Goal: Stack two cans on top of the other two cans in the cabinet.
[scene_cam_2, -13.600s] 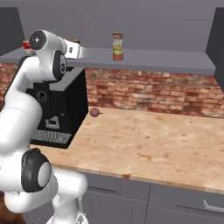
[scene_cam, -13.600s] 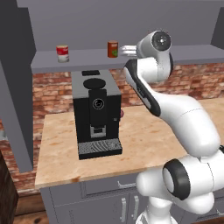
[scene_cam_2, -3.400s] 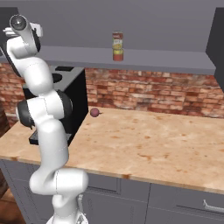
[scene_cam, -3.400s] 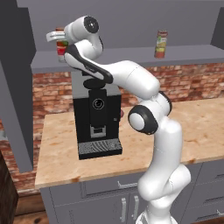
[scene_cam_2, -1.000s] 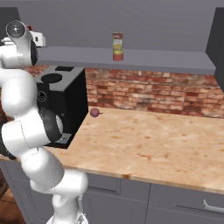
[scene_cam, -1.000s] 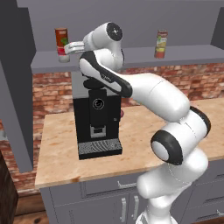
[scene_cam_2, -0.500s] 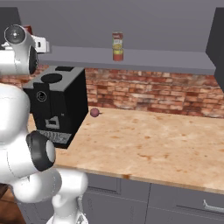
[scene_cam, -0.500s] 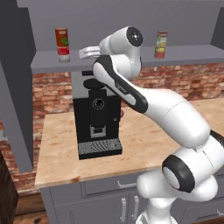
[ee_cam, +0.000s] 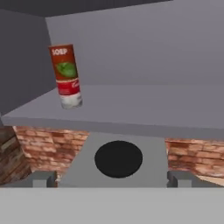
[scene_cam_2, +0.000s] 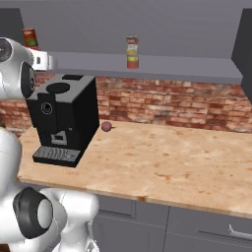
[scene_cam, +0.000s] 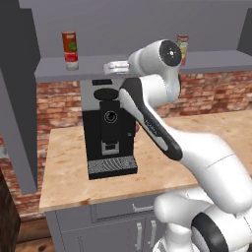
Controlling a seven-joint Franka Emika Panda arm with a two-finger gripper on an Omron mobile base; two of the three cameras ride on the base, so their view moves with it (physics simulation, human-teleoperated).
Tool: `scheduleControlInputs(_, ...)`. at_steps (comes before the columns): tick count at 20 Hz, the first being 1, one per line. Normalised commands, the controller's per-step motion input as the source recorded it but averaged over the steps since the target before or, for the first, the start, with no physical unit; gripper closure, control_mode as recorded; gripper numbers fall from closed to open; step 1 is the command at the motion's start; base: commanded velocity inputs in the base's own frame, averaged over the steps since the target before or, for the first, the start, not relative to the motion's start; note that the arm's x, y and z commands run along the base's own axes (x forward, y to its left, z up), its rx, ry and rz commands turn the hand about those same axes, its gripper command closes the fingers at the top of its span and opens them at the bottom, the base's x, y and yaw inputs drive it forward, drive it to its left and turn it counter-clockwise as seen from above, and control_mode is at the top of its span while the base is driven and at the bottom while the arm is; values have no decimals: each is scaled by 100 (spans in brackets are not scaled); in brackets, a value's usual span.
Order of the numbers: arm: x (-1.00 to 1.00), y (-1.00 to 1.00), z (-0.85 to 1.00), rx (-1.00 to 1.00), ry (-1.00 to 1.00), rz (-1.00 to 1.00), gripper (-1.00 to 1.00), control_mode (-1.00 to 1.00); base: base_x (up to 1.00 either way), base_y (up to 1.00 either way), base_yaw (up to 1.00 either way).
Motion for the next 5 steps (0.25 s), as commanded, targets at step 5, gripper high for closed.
scheduleControlInputs(5,-79,-38,0,0,0,-14,-100,-100,0,0,0)
